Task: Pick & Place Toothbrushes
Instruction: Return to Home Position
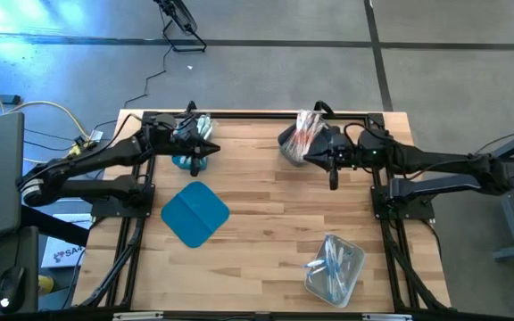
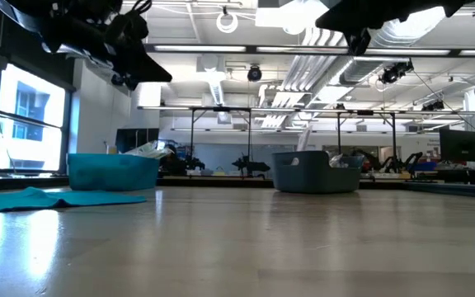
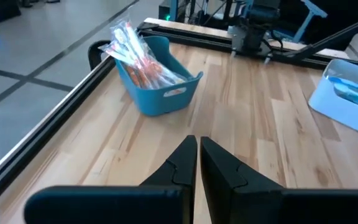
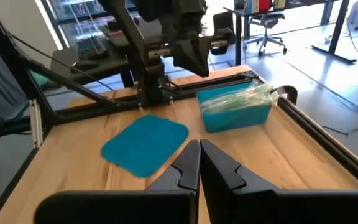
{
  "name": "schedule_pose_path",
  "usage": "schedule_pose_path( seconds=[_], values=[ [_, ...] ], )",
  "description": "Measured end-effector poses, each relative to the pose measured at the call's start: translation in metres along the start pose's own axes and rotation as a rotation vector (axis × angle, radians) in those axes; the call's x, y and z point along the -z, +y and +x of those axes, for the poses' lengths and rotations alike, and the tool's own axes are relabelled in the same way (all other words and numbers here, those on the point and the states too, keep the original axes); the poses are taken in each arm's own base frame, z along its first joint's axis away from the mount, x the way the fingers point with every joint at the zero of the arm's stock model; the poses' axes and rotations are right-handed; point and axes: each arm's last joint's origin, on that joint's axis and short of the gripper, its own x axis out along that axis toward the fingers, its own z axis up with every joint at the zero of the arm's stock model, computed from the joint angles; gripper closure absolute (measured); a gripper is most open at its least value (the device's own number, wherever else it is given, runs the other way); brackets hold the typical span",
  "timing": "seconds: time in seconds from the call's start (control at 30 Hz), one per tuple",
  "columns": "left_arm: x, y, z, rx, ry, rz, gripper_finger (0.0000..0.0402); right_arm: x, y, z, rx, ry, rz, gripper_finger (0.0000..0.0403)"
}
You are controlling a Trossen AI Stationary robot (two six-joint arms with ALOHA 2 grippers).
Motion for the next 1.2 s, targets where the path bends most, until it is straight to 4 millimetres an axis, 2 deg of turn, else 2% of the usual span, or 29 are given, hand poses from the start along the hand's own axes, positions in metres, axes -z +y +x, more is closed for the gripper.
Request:
schedule_pose_path(
  seconds=[0.2, 0.3, 0.53, 0.7, 0.93, 1.2],
  values=[
    [0.001, -0.003, -0.011, -0.024, 0.024, 0.010, 0.0382, 0.000, 0.000, -0.012, 0.030, 0.000, 0.013, 0.0400],
    [0.002, -0.005, -0.016, -0.028, 0.018, 0.023, 0.0382, 0.007, -0.001, -0.015, 0.025, -0.021, 0.014, 0.0400],
    [0.032, -0.008, -0.022, -0.046, -0.061, 0.015, 0.0382, 0.031, -0.003, -0.027, 0.007, -0.130, 0.012, 0.0400],
    [0.041, -0.012, -0.034, -0.073, -0.119, 0.011, 0.0382, 0.029, -0.002, -0.047, 0.002, -0.225, -0.005, 0.0400],
    [0.050, -0.018, -0.055, -0.126, -0.171, 0.023, 0.0382, 0.030, -0.001, -0.071, 0.021, -0.251, -0.003, 0.0400],
    [0.058, -0.023, -0.070, -0.141, -0.204, 0.026, 0.0382, 0.028, 0.001, -0.091, 0.034, -0.329, 0.027, 0.0400]
  ],
)
